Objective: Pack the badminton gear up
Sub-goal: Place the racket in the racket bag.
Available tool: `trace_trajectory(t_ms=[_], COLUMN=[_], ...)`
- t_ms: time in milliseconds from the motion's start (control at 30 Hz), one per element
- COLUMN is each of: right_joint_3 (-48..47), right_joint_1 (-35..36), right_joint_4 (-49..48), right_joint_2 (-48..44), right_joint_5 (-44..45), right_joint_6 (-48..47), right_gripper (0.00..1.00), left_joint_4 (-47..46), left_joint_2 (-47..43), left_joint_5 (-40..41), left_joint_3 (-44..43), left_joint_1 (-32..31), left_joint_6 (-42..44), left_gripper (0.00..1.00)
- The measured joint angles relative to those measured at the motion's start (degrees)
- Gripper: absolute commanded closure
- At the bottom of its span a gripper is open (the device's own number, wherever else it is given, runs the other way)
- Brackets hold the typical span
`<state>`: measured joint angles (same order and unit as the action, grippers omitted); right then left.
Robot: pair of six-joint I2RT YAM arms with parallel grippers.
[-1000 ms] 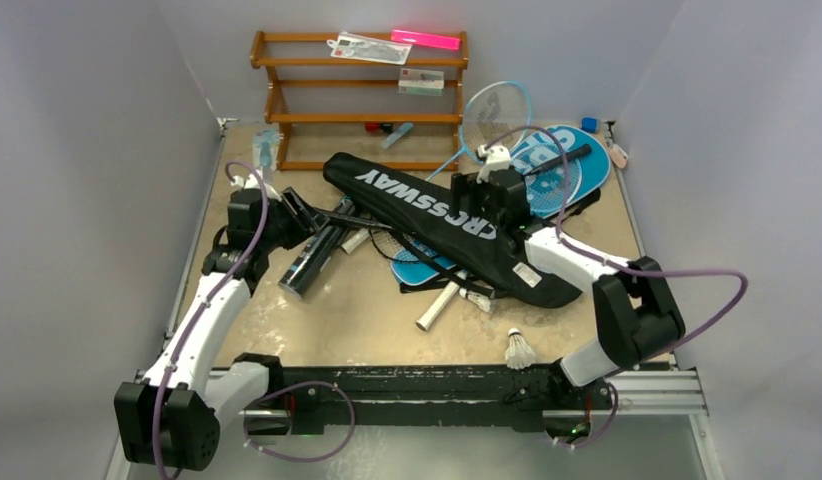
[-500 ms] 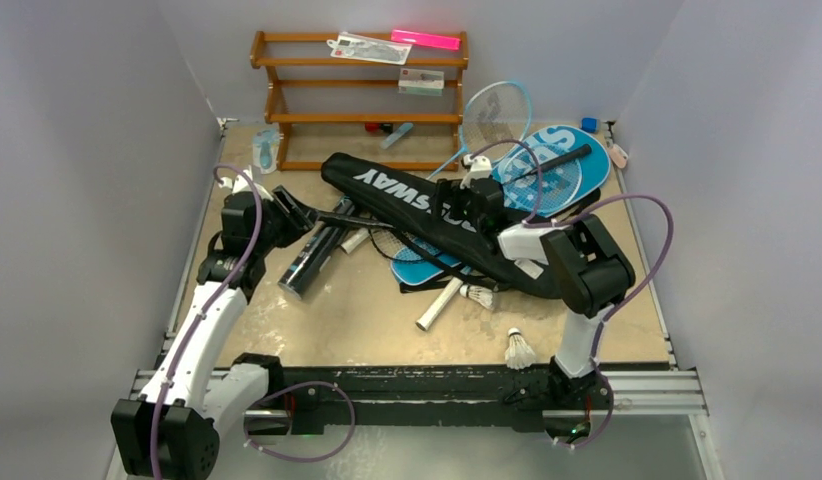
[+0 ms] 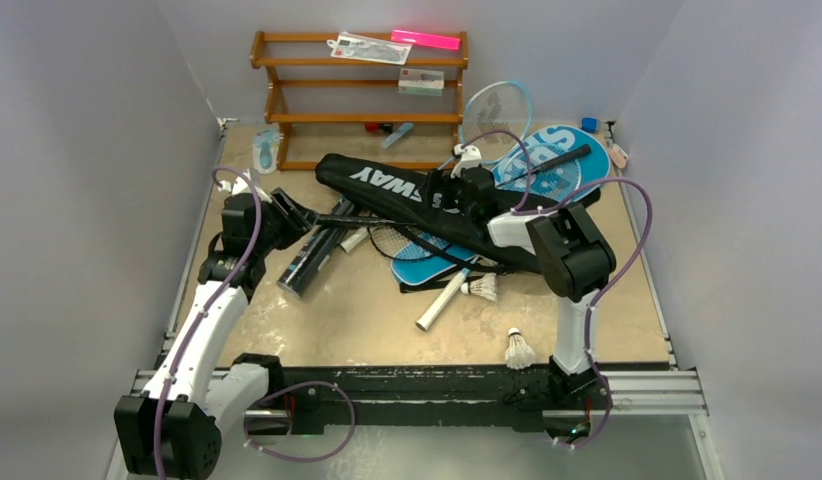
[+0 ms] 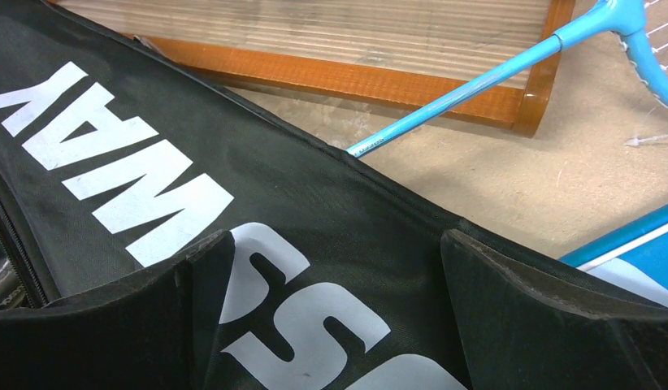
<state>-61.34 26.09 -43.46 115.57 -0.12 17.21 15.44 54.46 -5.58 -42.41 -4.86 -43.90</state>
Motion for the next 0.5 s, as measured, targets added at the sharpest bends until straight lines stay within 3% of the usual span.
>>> trace_trajectory(t_ms=[500], right_joint_3=[-0.48], right_joint_1=[-0.13], right_joint_4=[0.98], right_joint_2=[0.20], right_joint_5=[-1.38], right_joint_6=[0.46], right_gripper=[0.01], left_joint_4=[0.00], left_joint_2=[-0.15], left_joint_5=[-0.15], left_joint_3=[0.00], left_joint_1=[0.33], left_joint_6=[0.00], left_gripper=[0.52])
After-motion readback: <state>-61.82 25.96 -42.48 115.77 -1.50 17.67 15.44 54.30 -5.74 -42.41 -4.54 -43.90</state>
